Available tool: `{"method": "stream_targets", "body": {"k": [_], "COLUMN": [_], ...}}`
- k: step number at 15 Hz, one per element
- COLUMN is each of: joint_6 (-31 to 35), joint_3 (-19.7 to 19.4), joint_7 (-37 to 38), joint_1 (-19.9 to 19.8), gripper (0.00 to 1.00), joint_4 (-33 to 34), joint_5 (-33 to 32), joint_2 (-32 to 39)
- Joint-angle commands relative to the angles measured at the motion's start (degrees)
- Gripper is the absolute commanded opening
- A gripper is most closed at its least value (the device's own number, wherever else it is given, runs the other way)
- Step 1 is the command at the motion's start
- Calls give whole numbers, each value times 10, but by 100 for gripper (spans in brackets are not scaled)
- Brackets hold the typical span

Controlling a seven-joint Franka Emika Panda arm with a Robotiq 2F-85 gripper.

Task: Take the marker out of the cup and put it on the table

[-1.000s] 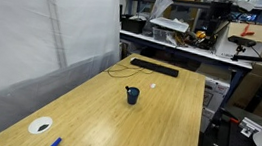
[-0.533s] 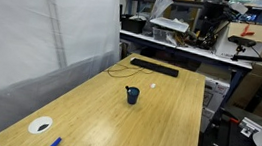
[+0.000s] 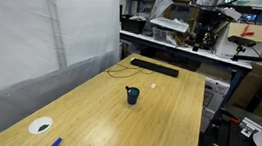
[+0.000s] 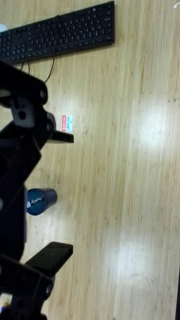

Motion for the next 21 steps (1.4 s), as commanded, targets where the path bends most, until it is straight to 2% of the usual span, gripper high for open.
{"method": "stream_targets", "body": {"k": [1, 6, 15, 19, 20, 21], "joint_6": [-7, -24, -41, -40, -13, -15], "joint_3": [3, 28, 68, 82, 81, 83], "joint_7": [-39, -68, -55, -80, -56, -62], "joint_1": [14, 21, 19, 17, 17, 18], "gripper": [100, 100, 100, 100, 100, 100], "joint_4": [56, 156, 306, 348, 318, 327], "joint_5": [28, 26, 8, 15, 14, 14], "joint_2": [95, 221, 374, 417, 403, 412]}}
